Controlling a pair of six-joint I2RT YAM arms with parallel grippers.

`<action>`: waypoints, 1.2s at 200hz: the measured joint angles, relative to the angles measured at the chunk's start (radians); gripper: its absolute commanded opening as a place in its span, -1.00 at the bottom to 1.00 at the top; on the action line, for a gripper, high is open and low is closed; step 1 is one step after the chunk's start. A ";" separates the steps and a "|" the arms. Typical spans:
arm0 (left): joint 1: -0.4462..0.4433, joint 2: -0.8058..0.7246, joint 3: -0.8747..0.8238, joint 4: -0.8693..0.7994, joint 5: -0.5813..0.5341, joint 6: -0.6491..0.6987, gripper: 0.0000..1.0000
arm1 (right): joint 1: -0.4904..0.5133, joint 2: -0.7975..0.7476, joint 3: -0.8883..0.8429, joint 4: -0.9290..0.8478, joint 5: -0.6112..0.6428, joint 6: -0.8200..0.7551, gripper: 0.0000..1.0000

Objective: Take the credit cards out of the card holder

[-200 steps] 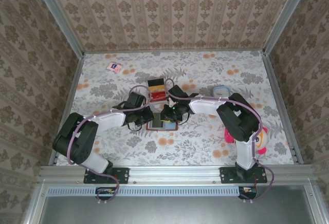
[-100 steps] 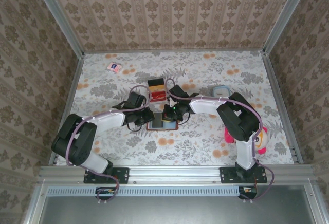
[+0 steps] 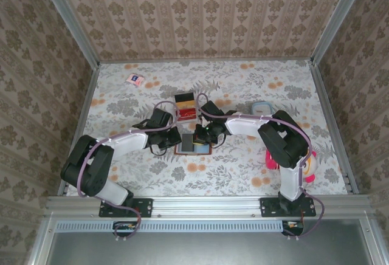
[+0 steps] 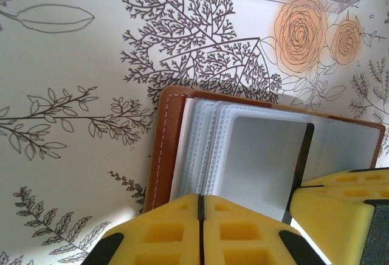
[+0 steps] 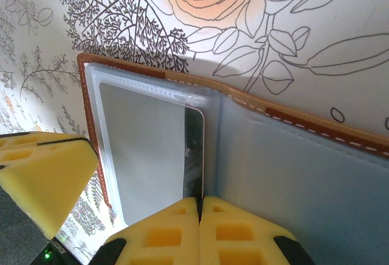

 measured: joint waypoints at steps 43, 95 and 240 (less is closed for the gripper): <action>0.000 0.001 0.023 -0.001 0.033 0.021 -0.95 | 0.000 0.000 0.000 0.000 0.000 0.000 -0.89; 0.000 0.056 0.069 -0.030 0.034 0.053 -1.00 | 0.000 0.000 0.000 0.000 0.000 0.000 -0.90; 0.000 0.074 0.069 -0.040 0.032 0.079 -0.95 | -0.008 -0.032 -0.038 0.005 -0.004 0.010 -0.41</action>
